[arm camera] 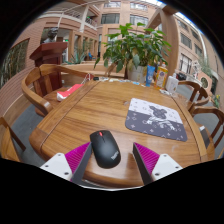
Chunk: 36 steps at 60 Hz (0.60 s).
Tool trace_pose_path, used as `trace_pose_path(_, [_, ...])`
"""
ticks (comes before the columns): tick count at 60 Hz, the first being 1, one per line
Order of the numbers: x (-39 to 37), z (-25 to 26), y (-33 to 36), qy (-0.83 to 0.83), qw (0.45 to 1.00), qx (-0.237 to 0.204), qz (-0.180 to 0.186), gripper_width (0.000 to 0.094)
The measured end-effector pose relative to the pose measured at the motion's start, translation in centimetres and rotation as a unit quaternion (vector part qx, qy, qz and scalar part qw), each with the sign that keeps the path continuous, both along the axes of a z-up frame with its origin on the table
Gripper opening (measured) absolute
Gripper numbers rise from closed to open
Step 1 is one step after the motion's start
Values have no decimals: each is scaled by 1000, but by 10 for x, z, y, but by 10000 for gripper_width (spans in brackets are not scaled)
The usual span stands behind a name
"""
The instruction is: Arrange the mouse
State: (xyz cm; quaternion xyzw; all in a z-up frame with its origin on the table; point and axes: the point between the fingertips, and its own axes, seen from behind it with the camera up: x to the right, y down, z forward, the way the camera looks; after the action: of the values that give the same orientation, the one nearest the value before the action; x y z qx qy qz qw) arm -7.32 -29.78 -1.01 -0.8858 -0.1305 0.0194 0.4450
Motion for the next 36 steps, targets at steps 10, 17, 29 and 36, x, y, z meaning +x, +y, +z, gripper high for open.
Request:
trace_pose_path(10, [-8, -4, 15, 23, 1000, -7, 0, 717])
trace_pose_path(17, [-19, -4, 18, 25, 1000, 1, 10, 488])
trace_pose_path(29, [-26, -3, 23, 32, 999, 2, 4, 371])
trace_pose_path(36, [-32, 9, 33, 64, 998, -6, 4, 348])
